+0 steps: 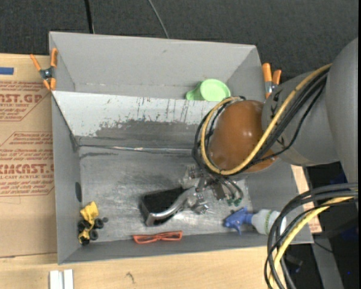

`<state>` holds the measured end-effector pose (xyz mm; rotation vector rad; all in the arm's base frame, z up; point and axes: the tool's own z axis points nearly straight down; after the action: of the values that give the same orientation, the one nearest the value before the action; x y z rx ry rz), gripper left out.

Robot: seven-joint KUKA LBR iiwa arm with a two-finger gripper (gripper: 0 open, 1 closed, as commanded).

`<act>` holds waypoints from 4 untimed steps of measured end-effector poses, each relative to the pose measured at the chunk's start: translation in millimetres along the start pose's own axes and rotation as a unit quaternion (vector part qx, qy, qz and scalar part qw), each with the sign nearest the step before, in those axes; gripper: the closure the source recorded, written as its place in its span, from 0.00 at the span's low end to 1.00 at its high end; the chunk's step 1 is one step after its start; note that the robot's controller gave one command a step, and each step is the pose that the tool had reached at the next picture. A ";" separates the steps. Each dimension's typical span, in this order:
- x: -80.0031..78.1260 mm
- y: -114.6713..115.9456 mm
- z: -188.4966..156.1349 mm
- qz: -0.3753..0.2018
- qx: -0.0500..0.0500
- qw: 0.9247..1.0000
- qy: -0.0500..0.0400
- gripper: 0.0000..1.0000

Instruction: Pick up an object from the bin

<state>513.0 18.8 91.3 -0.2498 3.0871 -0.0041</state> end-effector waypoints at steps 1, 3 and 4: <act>0.0 0.0 0.0 0.000 0.000 1.000 0.000 1.00; 0.0 0.0 0.0 0.000 0.000 1.000 0.000 1.00; 0.0 0.0 0.0 0.000 0.000 1.000 0.000 1.00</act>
Offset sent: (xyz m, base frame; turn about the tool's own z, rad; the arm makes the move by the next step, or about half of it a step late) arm 0.0000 0.0000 0.0000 0.0000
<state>513.0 18.8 91.3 -0.2499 3.0871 -0.0039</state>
